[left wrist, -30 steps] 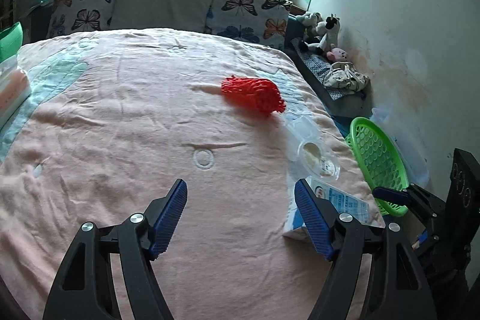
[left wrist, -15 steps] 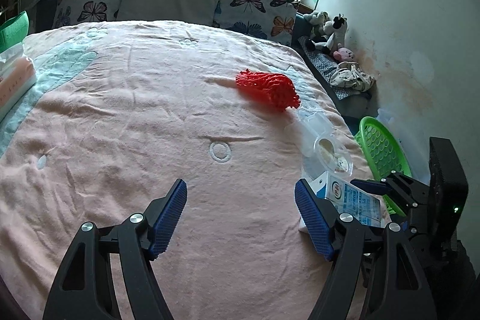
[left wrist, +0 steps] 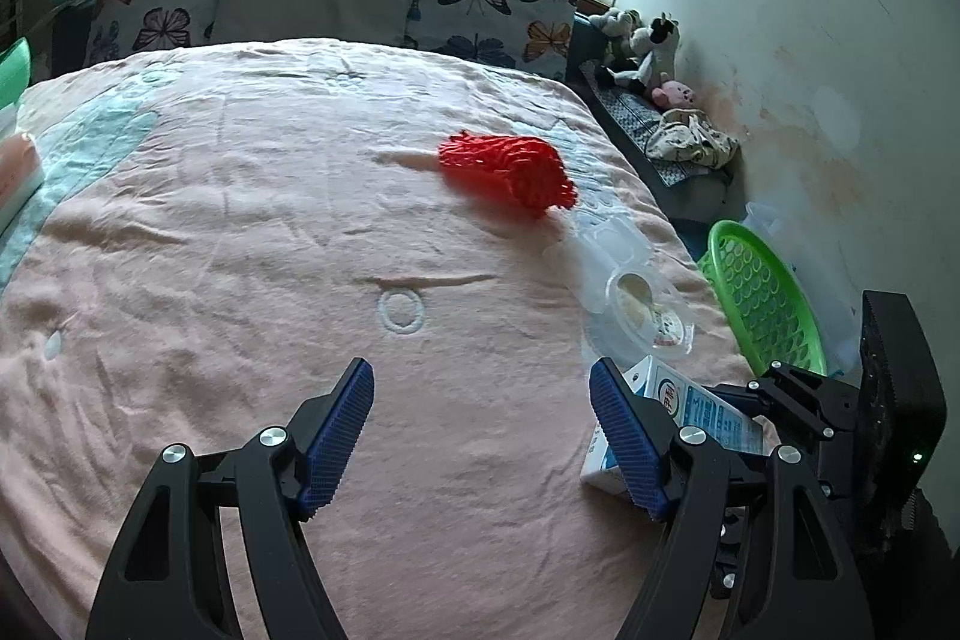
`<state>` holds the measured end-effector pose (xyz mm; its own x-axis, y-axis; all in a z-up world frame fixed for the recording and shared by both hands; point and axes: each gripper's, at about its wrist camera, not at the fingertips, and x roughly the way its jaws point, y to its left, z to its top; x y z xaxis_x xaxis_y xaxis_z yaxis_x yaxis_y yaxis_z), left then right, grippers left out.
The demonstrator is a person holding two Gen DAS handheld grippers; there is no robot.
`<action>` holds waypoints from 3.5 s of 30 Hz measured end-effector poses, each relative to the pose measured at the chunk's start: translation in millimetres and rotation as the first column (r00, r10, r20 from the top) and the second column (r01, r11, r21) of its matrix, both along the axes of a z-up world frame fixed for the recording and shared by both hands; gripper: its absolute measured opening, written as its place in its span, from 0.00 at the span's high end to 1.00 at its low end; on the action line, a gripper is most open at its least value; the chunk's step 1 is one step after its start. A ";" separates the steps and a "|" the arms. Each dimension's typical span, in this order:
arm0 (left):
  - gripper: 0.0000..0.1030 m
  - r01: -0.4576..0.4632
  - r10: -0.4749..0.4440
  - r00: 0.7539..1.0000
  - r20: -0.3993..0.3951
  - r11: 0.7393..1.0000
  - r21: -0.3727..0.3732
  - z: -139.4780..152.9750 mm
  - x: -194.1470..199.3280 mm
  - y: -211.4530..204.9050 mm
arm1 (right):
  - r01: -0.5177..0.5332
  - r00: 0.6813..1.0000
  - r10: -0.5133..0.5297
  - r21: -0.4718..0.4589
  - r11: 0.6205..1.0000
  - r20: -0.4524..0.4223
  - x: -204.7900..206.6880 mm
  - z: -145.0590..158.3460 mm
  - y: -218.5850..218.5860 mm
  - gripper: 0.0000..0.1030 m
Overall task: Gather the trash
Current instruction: 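Grasp the white milk carton with the right gripper and lift it toward the basket, then grasp the clear round yogurt cup with the left gripper while the right gripper holds the carton, then carry the carton over the green basket and open the right gripper while the left gripper carries the cup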
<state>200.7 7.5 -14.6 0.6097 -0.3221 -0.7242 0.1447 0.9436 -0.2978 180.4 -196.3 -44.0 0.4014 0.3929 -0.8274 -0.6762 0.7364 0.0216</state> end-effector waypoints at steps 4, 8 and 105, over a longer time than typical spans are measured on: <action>0.30 0.020 -0.020 1.000 -0.003 1.000 0.006 -1.7 3.0 -9.7 | 0.030 0.999 -0.030 0.016 0.999 0.010 -5.3 3.2 -6.8 0.29; 0.30 0.036 -0.036 0.999 -0.008 0.999 0.003 -3.3 5.5 -17.4 | 0.055 0.998 -0.055 0.023 0.998 0.026 -10.6 6.2 -13.7 0.29; 0.44 0.395 -0.403 0.913 0.068 0.912 0.107 32.2 41.5 -222.5 | 0.700 0.708 -0.706 0.115 0.705 0.021 54.5 -6.3 -275.3 0.23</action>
<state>242.2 -215.0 17.7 0.5055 -0.4888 -0.7111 0.5363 0.8235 -0.1848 234.9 -471.6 -50.3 0.6382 0.0490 -0.7683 0.0343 0.9952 0.0919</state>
